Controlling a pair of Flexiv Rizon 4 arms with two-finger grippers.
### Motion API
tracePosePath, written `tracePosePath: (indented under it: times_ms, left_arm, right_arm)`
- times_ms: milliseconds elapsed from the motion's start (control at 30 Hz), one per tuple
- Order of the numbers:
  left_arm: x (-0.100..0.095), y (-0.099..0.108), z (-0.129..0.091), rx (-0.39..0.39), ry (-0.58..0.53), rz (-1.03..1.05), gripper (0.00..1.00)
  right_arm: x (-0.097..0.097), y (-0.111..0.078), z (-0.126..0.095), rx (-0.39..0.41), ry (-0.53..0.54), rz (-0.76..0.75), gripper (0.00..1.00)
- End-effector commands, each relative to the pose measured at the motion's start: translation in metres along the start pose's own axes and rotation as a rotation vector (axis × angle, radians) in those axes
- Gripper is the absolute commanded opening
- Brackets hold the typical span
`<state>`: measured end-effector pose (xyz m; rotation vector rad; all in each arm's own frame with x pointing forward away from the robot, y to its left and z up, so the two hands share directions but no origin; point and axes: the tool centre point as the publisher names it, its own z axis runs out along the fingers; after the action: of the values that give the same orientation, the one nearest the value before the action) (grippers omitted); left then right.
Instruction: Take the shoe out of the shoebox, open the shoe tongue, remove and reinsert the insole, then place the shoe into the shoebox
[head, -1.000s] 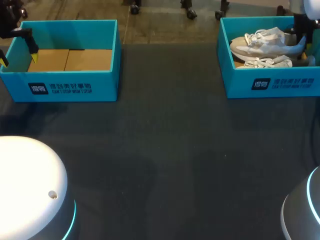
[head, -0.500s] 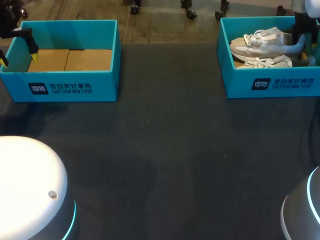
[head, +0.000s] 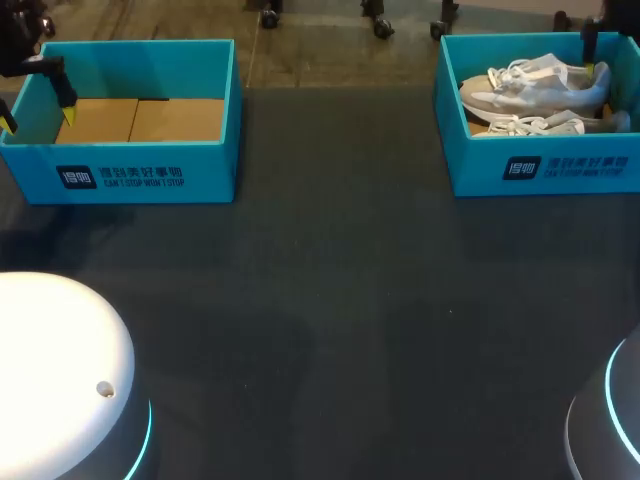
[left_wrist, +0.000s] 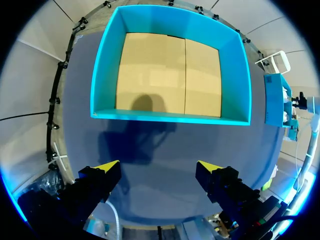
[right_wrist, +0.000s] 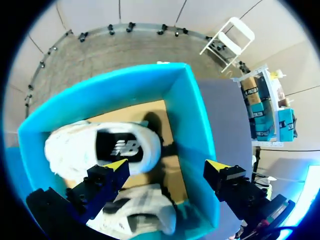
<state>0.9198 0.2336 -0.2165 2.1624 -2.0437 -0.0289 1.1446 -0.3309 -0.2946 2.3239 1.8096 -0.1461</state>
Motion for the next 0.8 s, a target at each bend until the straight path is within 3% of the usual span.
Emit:
tracePosePath:
  times_ms: [33, 467, 800]
  left_arm:
    - [0.0, 0.0, 0.0, -0.001, -0.001, 0.0, 1.0]
    - [0.0, 0.0, 0.0, -0.001, -0.001, 0.0, 1.0]
    - [0.0, 0.0, 0.0, -0.001, -0.001, 0.0, 1.0]
  right_arm:
    - [-0.007, -0.043, -0.055, -0.044, 0.042, -0.015, 1.0]
    - [0.014, -0.127, -0.144, -0.052, 0.152, -0.091, 1.0]
    - [0.033, -0.2, -0.171, -0.047, 0.158, -0.077, 1.0]
